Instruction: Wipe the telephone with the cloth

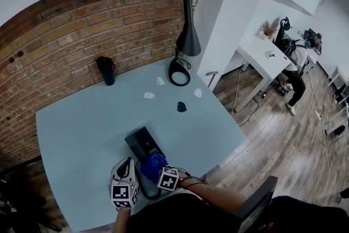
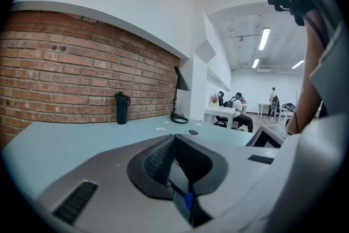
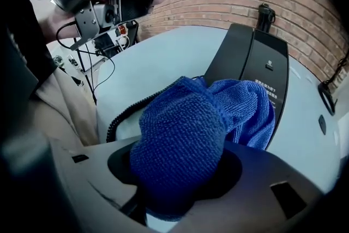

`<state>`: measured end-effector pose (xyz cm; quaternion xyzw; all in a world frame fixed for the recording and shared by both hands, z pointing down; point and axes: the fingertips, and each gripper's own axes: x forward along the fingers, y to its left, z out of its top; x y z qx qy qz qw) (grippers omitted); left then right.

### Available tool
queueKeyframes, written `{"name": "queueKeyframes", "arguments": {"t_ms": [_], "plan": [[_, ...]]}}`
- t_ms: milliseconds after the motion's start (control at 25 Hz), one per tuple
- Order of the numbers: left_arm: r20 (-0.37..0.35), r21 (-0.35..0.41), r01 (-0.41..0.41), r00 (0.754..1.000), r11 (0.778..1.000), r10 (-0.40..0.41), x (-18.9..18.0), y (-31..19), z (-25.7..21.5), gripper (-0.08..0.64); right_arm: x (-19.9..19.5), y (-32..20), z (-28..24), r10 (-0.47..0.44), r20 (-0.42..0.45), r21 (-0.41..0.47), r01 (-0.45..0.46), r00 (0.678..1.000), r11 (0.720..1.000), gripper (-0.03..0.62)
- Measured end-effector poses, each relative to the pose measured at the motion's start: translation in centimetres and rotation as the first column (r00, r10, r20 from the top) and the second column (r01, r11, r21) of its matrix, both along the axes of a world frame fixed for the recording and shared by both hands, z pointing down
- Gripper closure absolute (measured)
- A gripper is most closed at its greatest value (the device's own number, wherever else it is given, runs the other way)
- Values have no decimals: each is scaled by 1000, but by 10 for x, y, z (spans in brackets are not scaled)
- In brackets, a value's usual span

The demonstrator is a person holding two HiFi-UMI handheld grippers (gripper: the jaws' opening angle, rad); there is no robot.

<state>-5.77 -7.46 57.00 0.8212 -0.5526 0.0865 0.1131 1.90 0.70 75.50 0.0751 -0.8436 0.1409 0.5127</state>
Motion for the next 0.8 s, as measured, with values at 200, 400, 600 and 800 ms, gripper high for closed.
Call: {"name": "queueKeyframes", "arguments": {"t_ms": [200, 400, 600, 800], "plan": [[-4, 11, 1, 1000, 1000, 0, 3, -3, -1, 540, 10, -12, -11, -64, -41, -10, 64, 997, 998, 367], [0, -9, 13, 1000, 1000, -13, -6, -1, -1, 540, -1, -64, -72, -49, 46, 68, 46, 998, 997, 367], [-15, -13, 30, 999, 999, -31, -13, -4, -2, 540, -24, -143, -143, 48, 203, 232, -95, 978, 968, 365], [-10, -15, 29, 1000, 999, -30, -16, -6, -1, 540, -55, -204, -196, 76, 318, 371, -198, 945, 907, 365]]}}
